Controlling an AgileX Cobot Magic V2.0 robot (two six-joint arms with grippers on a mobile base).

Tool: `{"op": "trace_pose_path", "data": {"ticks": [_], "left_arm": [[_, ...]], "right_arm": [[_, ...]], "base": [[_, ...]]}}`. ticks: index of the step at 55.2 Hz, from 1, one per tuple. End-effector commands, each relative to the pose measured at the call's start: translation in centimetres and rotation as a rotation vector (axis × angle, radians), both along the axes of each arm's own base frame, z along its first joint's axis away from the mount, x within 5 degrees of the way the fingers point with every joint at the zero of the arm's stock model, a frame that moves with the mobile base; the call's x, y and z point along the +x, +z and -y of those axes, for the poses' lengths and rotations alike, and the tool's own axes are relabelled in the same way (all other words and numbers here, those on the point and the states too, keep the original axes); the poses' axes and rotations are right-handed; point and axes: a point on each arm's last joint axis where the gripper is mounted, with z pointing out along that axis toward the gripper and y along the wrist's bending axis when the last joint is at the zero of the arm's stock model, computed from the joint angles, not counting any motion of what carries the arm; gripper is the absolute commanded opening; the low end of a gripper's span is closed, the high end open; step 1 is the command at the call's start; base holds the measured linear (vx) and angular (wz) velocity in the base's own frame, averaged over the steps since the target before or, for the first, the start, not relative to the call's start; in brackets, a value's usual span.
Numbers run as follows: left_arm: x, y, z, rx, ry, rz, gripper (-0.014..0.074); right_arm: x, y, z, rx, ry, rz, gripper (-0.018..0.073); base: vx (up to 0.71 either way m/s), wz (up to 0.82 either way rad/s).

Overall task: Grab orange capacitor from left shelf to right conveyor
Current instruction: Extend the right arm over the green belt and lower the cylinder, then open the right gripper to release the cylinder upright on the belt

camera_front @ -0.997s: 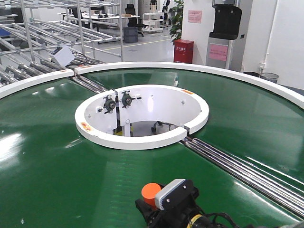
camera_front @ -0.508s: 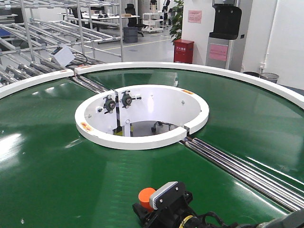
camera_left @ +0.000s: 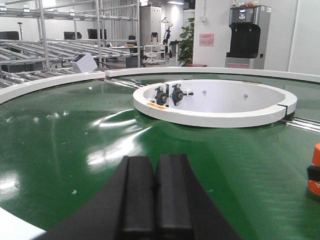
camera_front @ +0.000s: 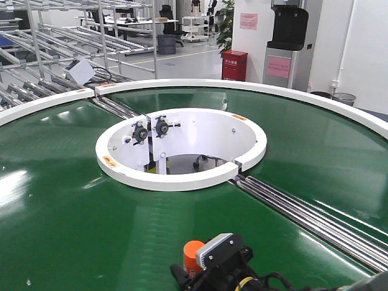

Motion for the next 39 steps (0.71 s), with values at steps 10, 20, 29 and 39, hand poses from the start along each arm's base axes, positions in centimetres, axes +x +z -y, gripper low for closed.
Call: {"op": "trace_pose_path", "data": {"ticks": [10, 20, 29, 39], "left_arm": [[0.0, -0.3, 0.0, -0.015, 0.000, 0.061, -0.0006], [0.0, -0.3, 0.0, -0.015, 0.000, 0.061, -0.0006], [0.0, -0.3, 0.0, -0.015, 0.000, 0.061, -0.0006], [0.0, -0.3, 0.0, -0.015, 0.000, 0.061, -0.0006]], "right_arm": [[-3.3, 7.6, 3.5, 0.036, -0.093, 0.050, 0.0645], [-6.5, 12.4, 5.4, -0.065, -0.138, -0.080, 0.0587], [-9.7, 15.4, 7.3, -0.113, -0.192, -0.212, 0.0548], [-13.6, 17.7, 9.3, -0.161, -0.234, -0.345, 0.0535]], "base": [[0.00, 0.00], [0.00, 0.00], [0.00, 0.00], [0.00, 0.00]]}}
